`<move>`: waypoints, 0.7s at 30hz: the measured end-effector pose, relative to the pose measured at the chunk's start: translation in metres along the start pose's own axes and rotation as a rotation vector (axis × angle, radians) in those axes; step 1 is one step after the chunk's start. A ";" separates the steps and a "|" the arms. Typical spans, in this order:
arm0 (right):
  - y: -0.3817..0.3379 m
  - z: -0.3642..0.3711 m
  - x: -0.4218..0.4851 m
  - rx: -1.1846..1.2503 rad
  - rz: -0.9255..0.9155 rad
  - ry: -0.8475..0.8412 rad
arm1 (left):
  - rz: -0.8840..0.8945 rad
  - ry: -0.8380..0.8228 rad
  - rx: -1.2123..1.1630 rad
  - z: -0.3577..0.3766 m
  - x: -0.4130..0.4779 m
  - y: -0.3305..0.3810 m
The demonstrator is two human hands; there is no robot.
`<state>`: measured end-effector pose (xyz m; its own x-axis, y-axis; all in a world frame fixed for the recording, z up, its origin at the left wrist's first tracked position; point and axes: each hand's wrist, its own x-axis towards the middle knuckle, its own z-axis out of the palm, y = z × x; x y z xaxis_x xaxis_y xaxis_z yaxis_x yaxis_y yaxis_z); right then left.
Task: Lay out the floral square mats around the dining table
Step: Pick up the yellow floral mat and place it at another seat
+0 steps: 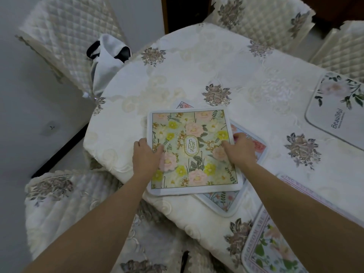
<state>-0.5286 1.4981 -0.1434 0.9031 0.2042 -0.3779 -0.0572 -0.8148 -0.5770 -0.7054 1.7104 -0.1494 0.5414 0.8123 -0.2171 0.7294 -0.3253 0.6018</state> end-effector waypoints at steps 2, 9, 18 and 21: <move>-0.001 0.000 0.003 0.095 0.040 -0.003 | -0.012 -0.031 -0.116 0.000 0.001 0.002; -0.003 -0.003 0.000 0.231 0.053 -0.072 | 0.012 -0.079 -0.176 -0.008 -0.003 0.009; 0.013 -0.065 -0.036 0.217 -0.035 0.047 | 0.128 -0.120 -0.259 -0.024 -0.030 0.042; 0.023 -0.092 -0.050 0.253 -0.049 0.109 | 0.168 -0.119 -0.280 -0.026 -0.046 0.062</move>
<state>-0.5361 1.4194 -0.0712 0.9471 0.1688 -0.2730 -0.1049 -0.6411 -0.7602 -0.6960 1.6651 -0.0822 0.7014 0.6909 -0.1754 0.4919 -0.2910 0.8206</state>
